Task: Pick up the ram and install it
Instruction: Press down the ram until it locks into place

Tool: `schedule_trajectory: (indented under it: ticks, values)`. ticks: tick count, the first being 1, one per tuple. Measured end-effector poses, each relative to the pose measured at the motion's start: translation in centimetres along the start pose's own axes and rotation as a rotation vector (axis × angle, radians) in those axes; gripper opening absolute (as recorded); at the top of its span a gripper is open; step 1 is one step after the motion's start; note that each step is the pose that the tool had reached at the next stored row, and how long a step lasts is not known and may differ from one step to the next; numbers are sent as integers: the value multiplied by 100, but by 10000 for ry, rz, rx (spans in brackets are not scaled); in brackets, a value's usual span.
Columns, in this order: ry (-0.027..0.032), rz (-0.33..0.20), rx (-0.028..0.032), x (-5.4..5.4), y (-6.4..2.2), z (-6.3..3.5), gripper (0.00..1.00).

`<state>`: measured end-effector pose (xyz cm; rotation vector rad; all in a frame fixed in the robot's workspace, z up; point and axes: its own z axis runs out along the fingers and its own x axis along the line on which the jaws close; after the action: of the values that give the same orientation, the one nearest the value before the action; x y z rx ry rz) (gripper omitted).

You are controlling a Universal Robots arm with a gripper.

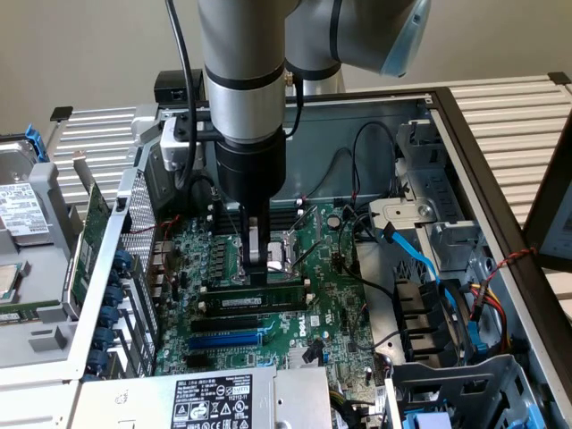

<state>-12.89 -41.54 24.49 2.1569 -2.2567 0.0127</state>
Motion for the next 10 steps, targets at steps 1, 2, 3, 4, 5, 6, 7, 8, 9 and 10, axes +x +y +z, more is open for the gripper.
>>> schedule_trajectory:
  ticks: [1,2,3,4,5,6,7,8,9,10]
  values:
    - [1,0,-3,0,0,-1,11]
    - [2,0,-8,1,1,0,11]
    - [2,-2,-16,1,3,0,11]
    - [1,-2,-24,1,6,1,11]
    - [2,0,-36,1,12,2,11]
    - [4,-1,-48,2,14,2,11]
    - [5,-1,-60,2,17,4,11]
    - [4,-1,-70,2,18,9,11]
    - [5,1,-79,2,18,14,11]
    - [6,2,-83,1,18,21,11]
